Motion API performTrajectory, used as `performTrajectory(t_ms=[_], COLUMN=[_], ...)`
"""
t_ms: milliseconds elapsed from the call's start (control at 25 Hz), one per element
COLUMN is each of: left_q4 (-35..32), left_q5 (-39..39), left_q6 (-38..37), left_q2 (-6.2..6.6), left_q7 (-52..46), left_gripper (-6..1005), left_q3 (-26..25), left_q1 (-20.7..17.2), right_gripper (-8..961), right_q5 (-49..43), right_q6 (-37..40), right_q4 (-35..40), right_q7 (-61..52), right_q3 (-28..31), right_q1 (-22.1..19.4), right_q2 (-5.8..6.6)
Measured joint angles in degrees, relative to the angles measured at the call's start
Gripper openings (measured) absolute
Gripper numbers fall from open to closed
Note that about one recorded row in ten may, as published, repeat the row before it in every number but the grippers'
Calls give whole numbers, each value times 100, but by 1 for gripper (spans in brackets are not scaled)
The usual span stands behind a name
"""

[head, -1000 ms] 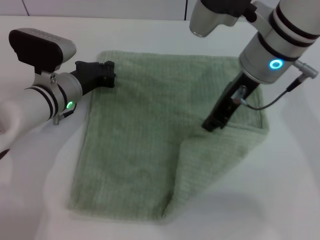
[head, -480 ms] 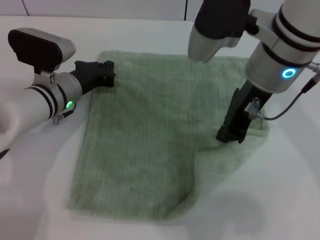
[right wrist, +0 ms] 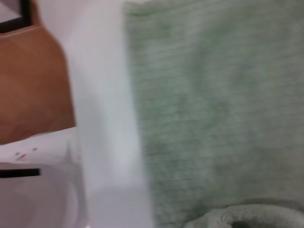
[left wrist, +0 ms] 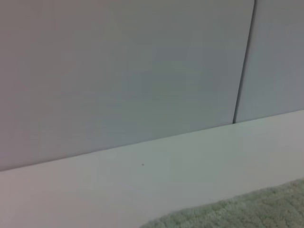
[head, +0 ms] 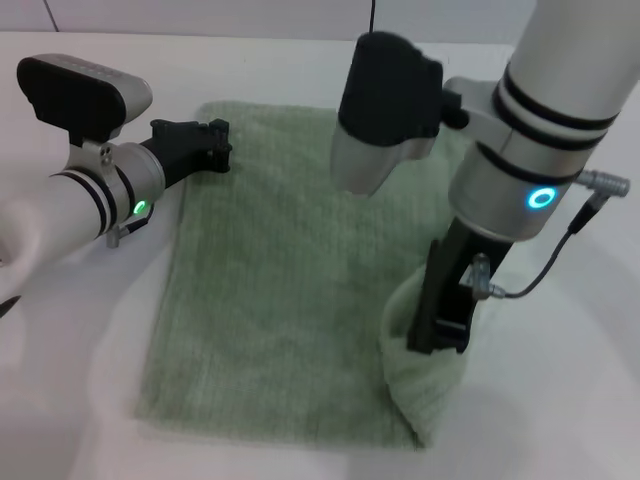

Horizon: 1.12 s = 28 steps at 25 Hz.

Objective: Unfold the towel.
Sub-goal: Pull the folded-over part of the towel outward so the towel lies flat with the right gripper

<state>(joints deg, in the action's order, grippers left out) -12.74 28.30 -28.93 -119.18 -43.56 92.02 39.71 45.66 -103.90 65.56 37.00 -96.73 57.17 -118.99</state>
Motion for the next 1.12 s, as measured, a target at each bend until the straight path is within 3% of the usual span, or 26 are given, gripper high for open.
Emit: performTrajectory(t_ms=[520,880,1120], left_q4=[-62,-63,-67], left_q5=[17,-1,-9], left_q6=[17,20,19], left_q2=[1,0,0], left_q7=[0,-2,-3], left_gripper=[-2,-2,-2], left_q3=[-4,-12,-17], left_q1=[-7,-22,-35], right_gripper=[40,219,272], right_q5=[108,119,121], right_q6=[10,-14,-77], right_q4=[-271,-356,-1184], right_q7=[19,31,30], right_q3=[-262,-297,-412], right_q1=[181,310,639], right_q2=[-7,6,-1])
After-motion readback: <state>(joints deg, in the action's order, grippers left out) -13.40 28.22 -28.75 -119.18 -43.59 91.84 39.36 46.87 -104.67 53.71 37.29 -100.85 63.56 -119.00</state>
